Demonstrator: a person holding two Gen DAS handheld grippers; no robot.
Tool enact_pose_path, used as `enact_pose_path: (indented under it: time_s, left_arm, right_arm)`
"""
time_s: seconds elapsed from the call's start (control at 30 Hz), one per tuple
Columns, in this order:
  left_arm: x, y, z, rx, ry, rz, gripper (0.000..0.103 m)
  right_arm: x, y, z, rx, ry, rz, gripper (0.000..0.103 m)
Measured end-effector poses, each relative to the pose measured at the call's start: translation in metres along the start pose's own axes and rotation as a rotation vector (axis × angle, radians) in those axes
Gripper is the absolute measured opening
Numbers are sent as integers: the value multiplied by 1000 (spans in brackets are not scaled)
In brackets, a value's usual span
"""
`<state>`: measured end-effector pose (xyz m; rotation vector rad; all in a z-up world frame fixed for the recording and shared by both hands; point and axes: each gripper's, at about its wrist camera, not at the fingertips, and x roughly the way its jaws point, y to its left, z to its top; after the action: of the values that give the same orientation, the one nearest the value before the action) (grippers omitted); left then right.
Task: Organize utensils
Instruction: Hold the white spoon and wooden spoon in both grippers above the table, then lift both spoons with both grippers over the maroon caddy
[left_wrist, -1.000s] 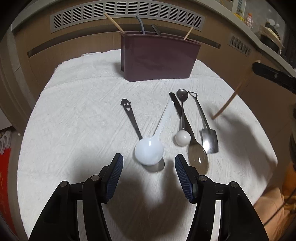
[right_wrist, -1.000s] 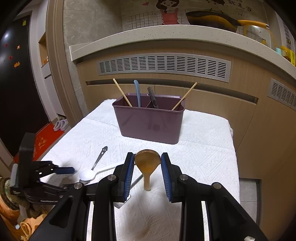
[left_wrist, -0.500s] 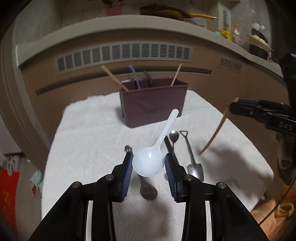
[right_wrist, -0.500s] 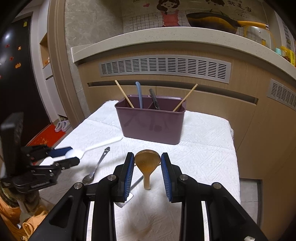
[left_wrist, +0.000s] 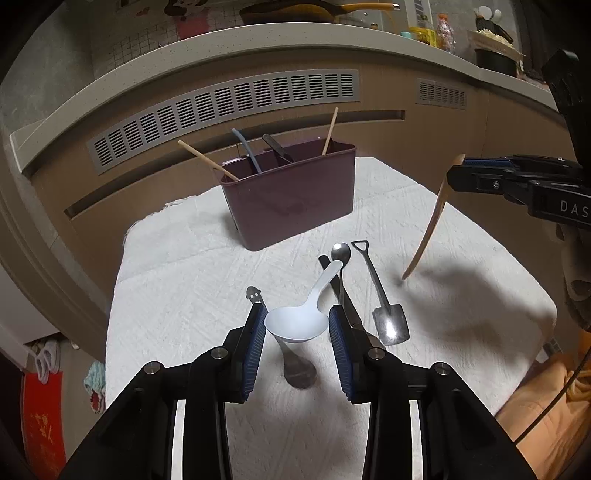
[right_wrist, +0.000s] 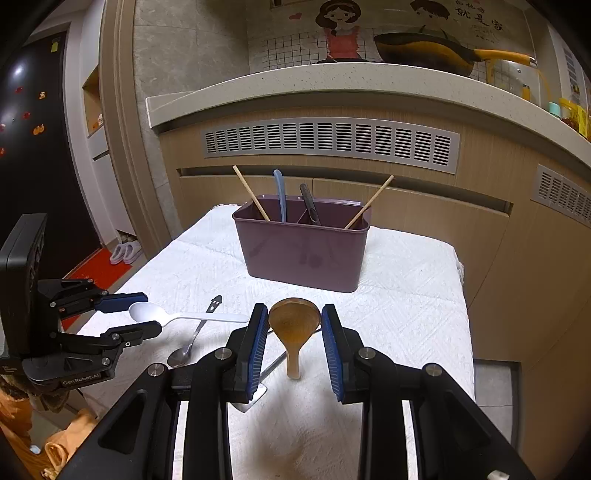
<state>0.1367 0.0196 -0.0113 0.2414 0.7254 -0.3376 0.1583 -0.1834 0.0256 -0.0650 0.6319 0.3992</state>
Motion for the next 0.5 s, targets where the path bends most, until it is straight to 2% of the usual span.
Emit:
enact_pose_path:
  time_s: [0.1,0.23,0.37,0.5]
  left_arm:
    - [-8,1,6,22,-16,4,36]
    - [-32,1,26,80,-97,39,36]
    - [-62,-2,62,178,-192,111,36]
    - [-96,5,107,206,-267,133,36]
  right_arm:
    - [-1,0,1,-2,-3,1,28]
    - [-6,1,8,3,-19,12,28]
    - [-23,0,44,-11,-73,15,28]
    - [-49,-2,90,-26,-171,-10,28]
